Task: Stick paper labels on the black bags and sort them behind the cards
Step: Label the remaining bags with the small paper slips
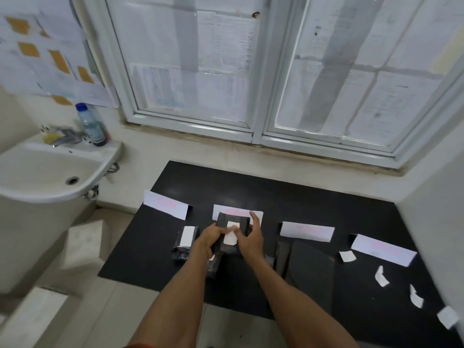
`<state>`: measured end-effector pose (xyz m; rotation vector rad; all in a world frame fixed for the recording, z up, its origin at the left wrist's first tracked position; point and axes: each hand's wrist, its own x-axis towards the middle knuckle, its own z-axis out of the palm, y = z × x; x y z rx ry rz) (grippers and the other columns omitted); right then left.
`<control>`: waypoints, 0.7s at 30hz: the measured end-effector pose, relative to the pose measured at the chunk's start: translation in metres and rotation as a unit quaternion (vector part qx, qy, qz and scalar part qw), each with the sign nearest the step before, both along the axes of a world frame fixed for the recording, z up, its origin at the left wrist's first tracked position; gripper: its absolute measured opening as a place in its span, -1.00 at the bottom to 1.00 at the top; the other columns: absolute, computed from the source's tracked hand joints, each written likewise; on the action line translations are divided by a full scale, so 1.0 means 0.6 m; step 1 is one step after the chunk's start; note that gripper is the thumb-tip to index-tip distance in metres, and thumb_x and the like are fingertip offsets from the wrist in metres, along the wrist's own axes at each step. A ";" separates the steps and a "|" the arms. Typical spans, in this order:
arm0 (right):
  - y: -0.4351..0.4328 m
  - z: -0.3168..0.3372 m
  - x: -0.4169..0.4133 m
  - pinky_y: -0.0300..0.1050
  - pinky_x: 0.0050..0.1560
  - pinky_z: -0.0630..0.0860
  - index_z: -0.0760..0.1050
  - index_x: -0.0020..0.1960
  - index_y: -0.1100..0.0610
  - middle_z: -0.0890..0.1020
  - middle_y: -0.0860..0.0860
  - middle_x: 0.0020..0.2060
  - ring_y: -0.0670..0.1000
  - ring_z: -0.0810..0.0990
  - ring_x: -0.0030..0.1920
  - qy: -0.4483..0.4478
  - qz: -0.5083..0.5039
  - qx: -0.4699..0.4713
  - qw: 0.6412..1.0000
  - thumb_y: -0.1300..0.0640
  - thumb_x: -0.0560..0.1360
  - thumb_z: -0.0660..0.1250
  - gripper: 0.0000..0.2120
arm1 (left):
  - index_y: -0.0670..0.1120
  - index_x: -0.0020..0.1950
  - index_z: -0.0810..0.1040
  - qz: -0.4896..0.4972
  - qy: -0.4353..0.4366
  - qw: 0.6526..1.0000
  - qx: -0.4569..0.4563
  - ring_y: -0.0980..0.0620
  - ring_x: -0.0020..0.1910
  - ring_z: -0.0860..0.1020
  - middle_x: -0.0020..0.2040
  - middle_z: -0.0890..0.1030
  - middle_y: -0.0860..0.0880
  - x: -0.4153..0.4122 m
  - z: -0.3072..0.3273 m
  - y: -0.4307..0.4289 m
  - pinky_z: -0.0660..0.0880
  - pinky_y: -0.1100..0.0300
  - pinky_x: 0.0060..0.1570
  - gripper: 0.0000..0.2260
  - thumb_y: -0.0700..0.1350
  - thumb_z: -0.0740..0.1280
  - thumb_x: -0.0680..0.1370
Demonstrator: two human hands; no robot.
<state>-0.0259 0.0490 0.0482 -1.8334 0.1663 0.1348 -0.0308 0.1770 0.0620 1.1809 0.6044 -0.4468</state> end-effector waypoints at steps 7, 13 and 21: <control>0.035 -0.027 -0.018 -0.14 0.15 0.56 0.57 0.14 -0.07 0.61 0.03 0.13 -0.02 0.60 0.12 0.018 0.151 0.000 0.988 0.33 0.41 0.40 -0.59 | -0.22 0.27 0.49 0.102 0.012 0.994 0.031 -0.21 -0.01 0.64 0.10 0.64 -0.23 -0.011 -0.029 0.048 0.63 0.01 -0.17 -0.58 -0.09 0.45 0.48; 0.016 -0.039 -0.006 -0.28 -0.07 0.58 0.42 0.37 0.13 0.50 0.10 0.23 0.06 0.52 0.17 0.114 0.123 0.050 0.985 0.46 0.40 0.33 -0.42 | -0.09 0.33 0.40 -0.022 0.010 0.998 -0.058 -0.21 -0.07 0.60 0.04 0.61 -0.22 -0.018 -0.015 0.059 0.64 0.07 -0.32 -0.42 -0.58 0.17 0.43; 0.006 -0.047 -0.005 0.03 0.19 0.56 0.44 0.37 0.03 0.48 0.13 0.29 0.11 0.49 0.23 0.133 0.139 0.042 0.980 0.45 0.36 0.28 -0.36 | -0.06 0.29 0.41 -0.050 0.029 0.996 -0.072 -0.16 -0.08 0.57 -0.02 0.60 -0.18 -0.023 -0.021 0.054 0.58 0.17 -0.40 -0.42 -0.57 0.06 0.43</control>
